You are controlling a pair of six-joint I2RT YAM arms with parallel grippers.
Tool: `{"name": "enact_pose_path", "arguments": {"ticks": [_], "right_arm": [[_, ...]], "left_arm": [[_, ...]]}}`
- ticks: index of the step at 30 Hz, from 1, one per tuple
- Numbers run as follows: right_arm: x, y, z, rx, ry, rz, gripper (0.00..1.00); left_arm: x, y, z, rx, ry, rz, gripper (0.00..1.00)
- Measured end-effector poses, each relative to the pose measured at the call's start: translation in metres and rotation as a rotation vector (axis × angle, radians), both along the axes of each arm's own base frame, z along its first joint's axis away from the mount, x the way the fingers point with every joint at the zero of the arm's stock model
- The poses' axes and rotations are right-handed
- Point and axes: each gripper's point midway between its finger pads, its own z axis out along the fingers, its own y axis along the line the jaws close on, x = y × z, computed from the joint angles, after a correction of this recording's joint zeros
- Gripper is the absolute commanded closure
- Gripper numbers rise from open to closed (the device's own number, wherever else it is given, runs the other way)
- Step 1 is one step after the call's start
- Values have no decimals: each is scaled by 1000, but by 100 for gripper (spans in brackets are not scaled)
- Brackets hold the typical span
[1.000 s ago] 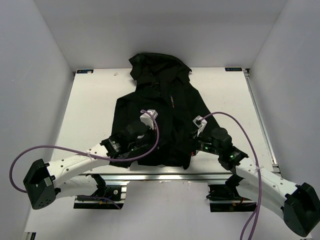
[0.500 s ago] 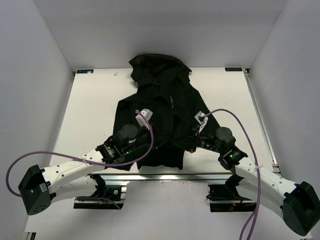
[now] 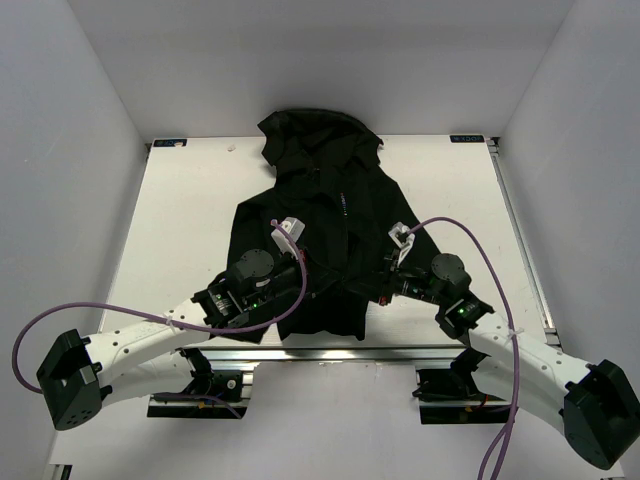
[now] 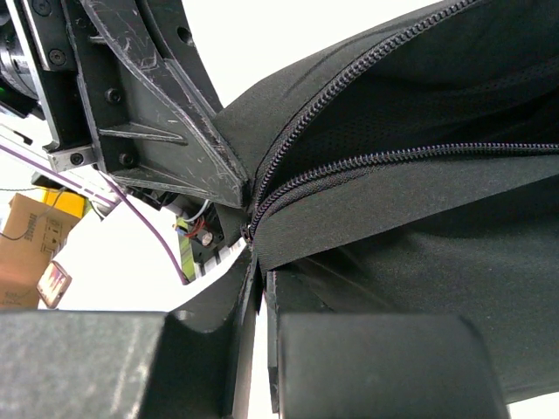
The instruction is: Zip up the jacket
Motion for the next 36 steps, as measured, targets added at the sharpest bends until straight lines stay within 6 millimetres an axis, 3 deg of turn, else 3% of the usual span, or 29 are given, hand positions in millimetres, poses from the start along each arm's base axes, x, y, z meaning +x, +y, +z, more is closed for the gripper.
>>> {"name": "enact_pose_path", "arguments": {"ticks": [9, 36], "right_arm": [[0, -3, 12, 40, -12, -21, 100], [8, -8, 9, 60, 95, -119, 100]], "left_arm": [[-1, -2, 3, -13, -7, -10, 100], [-9, -3, -4, -30, -30, -68, 100]]}}
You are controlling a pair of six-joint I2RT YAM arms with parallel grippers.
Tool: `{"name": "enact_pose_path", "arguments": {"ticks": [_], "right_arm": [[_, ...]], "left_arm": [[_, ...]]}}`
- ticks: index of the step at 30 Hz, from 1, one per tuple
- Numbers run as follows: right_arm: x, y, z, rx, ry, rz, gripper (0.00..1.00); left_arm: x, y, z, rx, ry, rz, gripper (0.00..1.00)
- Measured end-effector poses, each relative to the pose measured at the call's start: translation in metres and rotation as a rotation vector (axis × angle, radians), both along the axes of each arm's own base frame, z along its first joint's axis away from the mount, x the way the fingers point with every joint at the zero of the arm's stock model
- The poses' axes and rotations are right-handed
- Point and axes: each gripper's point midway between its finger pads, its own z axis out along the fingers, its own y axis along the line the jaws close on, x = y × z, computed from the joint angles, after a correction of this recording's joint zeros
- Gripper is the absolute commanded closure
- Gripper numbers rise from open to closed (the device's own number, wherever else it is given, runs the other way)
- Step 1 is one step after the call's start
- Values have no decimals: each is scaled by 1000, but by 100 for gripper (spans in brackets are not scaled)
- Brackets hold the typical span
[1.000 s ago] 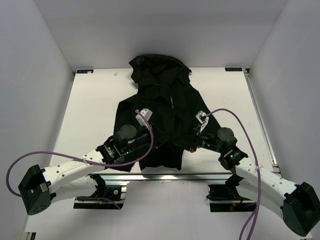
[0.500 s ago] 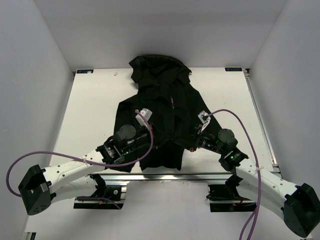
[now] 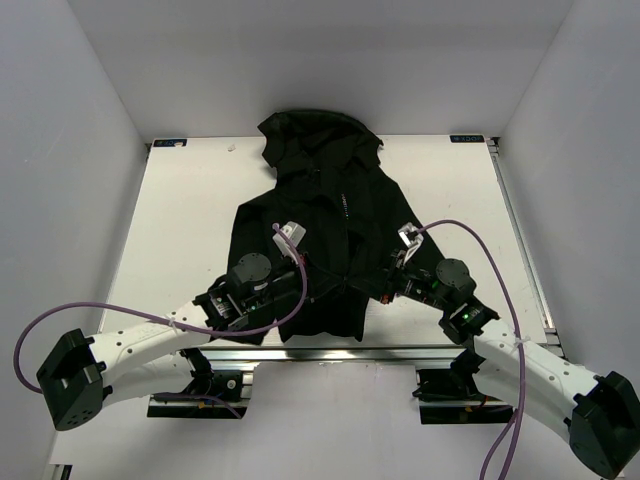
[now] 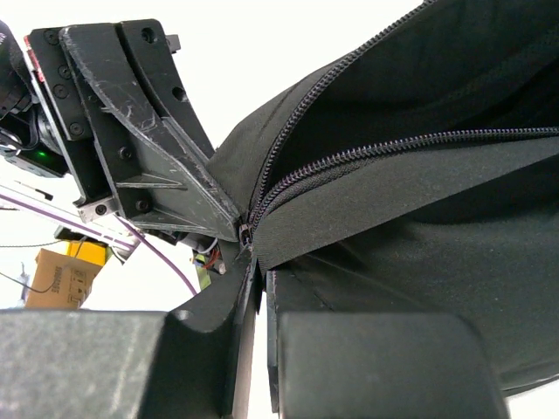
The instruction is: Zip up the jacket
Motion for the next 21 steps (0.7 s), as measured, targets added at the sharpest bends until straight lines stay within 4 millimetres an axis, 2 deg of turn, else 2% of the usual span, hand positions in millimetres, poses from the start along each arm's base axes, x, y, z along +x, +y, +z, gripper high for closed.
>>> {"name": "enact_pose_path", "arguments": {"ticks": [21], "right_arm": [[0, -3, -8, -62, 96, 6, 100]], "left_arm": [[-10, 0, -16, 42, 5, -74, 100]]}}
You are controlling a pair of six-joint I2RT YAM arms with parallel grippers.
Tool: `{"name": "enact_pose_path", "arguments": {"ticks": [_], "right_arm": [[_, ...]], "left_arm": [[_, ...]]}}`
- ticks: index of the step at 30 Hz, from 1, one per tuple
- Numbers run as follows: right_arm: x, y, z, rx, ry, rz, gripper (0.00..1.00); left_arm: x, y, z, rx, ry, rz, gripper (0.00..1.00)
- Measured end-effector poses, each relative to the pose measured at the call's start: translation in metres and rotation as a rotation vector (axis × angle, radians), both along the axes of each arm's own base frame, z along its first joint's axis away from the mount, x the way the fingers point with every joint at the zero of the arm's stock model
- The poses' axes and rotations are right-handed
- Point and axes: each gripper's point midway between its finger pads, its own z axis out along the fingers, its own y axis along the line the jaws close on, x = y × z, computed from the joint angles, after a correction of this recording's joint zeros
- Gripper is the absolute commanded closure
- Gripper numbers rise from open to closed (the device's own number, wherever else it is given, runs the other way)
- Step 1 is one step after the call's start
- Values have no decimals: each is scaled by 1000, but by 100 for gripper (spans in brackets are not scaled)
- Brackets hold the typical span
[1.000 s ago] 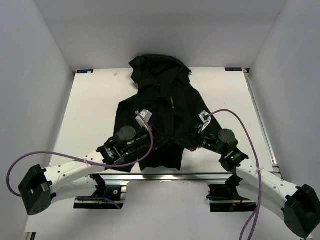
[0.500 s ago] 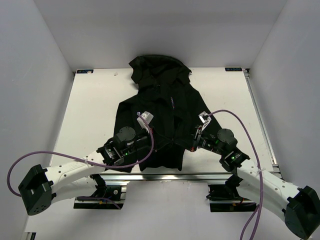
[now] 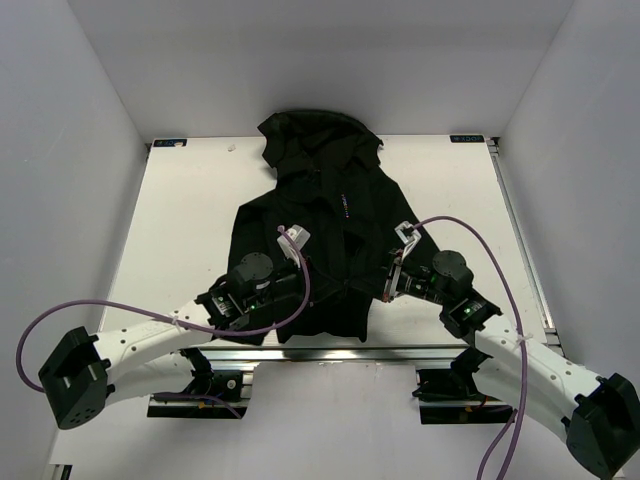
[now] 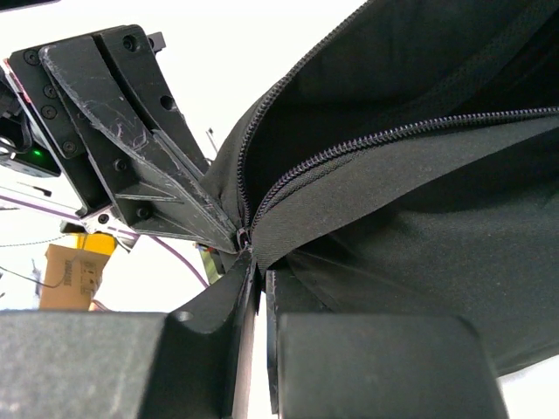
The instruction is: Zip up the jacket
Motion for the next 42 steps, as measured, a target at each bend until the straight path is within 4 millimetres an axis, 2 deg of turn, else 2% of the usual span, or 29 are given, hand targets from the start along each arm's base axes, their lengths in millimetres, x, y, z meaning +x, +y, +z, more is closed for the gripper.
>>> {"name": "enact_pose_path", "arguments": {"ticks": [7, 10, 11, 12, 13, 17, 21, 25, 28, 29, 32, 37, 39, 42], "right_arm": [[0, -1, -12, -53, 21, 29, 100], [0, -2, -18, -69, 44, 38, 86], [0, -2, -19, -72, 50, 41, 77], [0, -3, -21, -79, 51, 40, 74], [3, -5, -23, -88, 48, 27, 65], [14, -13, -30, -123, 40, -25, 51], [11, -18, -33, -188, 23, -4, 41], [11, -21, -19, -248, -41, 19, 32], [13, -27, -2, -283, -115, 14, 19], [13, -29, 3, -301, -138, 9, 11], [10, -30, 20, -332, -212, 8, 11], [-16, -16, 43, -435, -342, 59, 11], [-27, -7, 43, -494, -376, 92, 11], [-38, 1, 28, -644, -415, 109, 11]], "left_arm": [[1, -3, -11, 15, 38, -4, 100], [2, -4, -16, 22, 60, 4, 100], [2, -5, -17, 24, 67, 6, 100], [2, -5, -18, 24, 75, 7, 100], [1, -5, -20, 26, 86, 6, 100], [-4, -6, -24, 28, 116, 3, 100], [-3, -6, -25, 26, 129, 14, 100], [-3, -6, -25, 23, 138, 22, 100], [-4, -5, -27, 29, 152, 26, 100], [-4, -5, -28, 30, 156, 26, 100], [-4, -5, -28, 31, 165, 28, 100], [-5, -4, -31, 39, 180, 32, 100], [-5, -3, -33, 45, 190, 36, 100], [-5, -2, -35, 49, 208, 46, 100]]}}
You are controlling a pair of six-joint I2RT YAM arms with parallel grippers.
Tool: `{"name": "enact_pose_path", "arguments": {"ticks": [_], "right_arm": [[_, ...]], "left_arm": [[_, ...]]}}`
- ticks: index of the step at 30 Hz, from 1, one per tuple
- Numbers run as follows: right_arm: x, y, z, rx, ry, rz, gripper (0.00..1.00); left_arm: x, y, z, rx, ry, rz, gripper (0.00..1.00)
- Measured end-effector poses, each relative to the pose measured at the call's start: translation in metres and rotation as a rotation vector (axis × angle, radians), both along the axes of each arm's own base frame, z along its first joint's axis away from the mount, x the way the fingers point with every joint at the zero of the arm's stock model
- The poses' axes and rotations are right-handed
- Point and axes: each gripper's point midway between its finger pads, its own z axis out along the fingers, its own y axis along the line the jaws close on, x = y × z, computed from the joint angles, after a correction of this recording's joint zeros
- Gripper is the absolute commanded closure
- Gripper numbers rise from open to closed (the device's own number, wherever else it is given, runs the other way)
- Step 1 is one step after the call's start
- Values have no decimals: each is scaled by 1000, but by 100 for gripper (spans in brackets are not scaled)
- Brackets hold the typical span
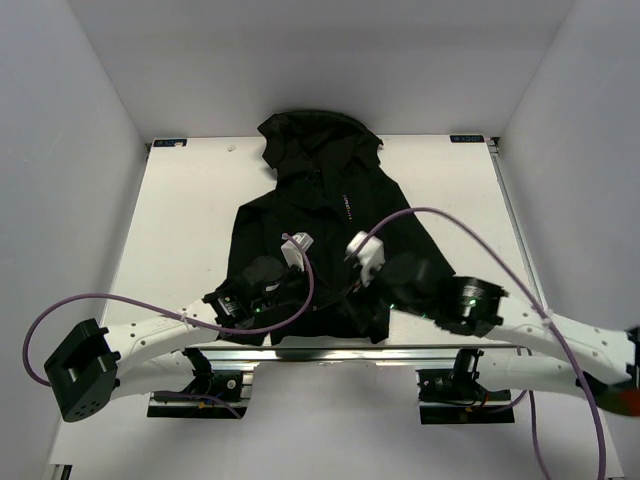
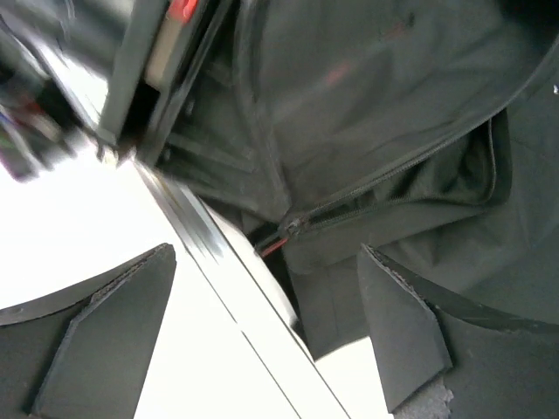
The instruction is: Zip up the jacket
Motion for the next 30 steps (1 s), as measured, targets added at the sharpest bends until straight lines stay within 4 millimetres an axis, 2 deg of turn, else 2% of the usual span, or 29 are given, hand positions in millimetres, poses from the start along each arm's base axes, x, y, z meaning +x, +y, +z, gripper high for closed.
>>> {"name": "enact_pose_path", "arguments": {"ticks": [5, 9, 12, 23, 26, 28, 30], "right_arm": [[-18, -1, -32, -291, -150, -1, 12], [-17, -7, -45, -462, -289, -24, 14], [-18, -9, -56, -573, -372, -14, 20], [-8, 1, -55, -616, -505, -27, 28], [-6, 3, -57, -622, -522, -19, 35], [-6, 3, -59, -622, -528, -14, 52], [-5, 4, -60, -628, -530, -11, 59]], "left_arm": [[-1, 1, -2, 2, 21, 7, 100], [-1, 0, -2, 0, 24, 9, 100], [-1, 0, -1, -1, 25, 8, 100], [-3, 1, -2, 3, 29, -1, 100], [-4, 1, -2, 3, 29, -5, 100], [-4, 1, -2, 5, 29, -9, 100], [-5, 1, -2, 6, 29, -10, 100]]}}
